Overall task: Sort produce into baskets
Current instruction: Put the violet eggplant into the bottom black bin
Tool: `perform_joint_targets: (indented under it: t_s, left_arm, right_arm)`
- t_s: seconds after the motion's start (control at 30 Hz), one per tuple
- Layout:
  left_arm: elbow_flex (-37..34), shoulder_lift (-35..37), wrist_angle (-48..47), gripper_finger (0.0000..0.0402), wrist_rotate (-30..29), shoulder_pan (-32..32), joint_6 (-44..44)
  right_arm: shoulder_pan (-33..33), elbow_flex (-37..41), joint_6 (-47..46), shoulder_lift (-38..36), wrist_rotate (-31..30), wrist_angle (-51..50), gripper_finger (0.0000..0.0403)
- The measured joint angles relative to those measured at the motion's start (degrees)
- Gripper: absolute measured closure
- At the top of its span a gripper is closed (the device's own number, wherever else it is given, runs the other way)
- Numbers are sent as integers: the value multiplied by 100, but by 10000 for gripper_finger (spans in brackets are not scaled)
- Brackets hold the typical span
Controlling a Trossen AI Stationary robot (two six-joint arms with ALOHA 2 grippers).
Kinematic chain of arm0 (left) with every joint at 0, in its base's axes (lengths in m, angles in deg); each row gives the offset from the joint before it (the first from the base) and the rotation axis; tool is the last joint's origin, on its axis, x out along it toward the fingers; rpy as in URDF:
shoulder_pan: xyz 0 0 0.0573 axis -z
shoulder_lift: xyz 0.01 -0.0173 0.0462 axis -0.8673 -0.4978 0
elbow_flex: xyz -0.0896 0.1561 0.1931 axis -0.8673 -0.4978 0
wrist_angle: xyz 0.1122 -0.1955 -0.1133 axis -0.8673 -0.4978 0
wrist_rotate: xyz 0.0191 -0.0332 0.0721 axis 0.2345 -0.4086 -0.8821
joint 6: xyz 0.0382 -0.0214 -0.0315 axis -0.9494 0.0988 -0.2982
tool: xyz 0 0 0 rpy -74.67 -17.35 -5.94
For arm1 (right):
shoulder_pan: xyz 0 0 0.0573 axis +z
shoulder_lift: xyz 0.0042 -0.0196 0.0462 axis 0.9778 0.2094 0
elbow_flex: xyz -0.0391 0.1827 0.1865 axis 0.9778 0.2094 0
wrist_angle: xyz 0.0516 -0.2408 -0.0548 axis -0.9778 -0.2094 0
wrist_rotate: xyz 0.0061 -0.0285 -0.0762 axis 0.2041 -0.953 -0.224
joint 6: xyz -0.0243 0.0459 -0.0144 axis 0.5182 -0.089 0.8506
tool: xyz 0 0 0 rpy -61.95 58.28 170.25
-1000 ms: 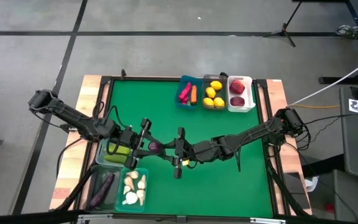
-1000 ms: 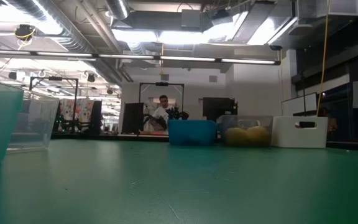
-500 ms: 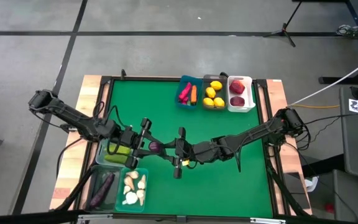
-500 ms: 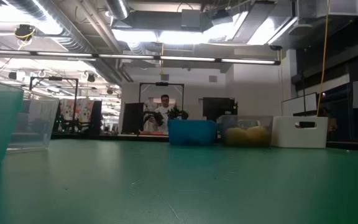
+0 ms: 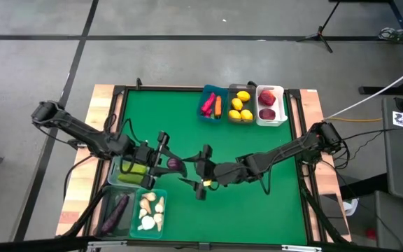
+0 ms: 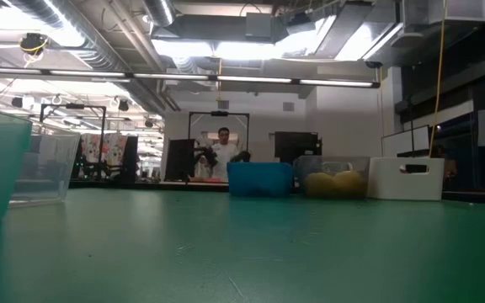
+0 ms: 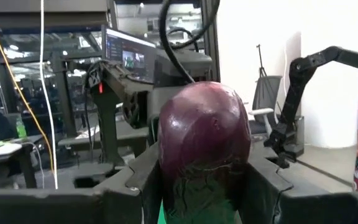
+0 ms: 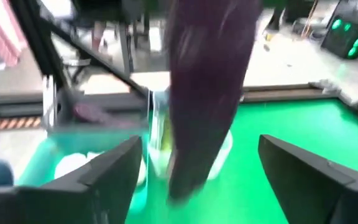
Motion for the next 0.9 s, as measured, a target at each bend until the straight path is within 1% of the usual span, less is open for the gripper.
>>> perform_joint_targets:
  t_s: [0.13,0.3,0.37,0.4,0.5,0.6,0.77,0.9]
  left_arm:
    - [0,381,-560,249,-33,0,60]
    - [2,997,-1256,249,-39,15,383]
    - [7,1248,-1719,249,-39,83,456]
    - [7,1378,-2043,249,32,143,510]
    - [7,1742,-3013,249,559,371,776]
    - [7,2012,-3748,249,898,695,1525]
    - [7,2288,-4846,249,966,1259,3358]
    - [7,2305,-5582,249,1509,1695,4910]
  right_arm:
    - [131,1,-217,0,100,-526,74]
    - [256,0,-529,0,114,-1000,75]
    - [283,0,-619,0,107,-1186,78]
    - [302,0,-687,0,102,-1314,79]
    - [311,0,-844,0,105,-1632,83]
    - [315,0,-1118,0,218,-1942,83]
    - [308,0,-1187,0,247,-1971,84]
    - [306,0,-1187,0,249,-1952,84]
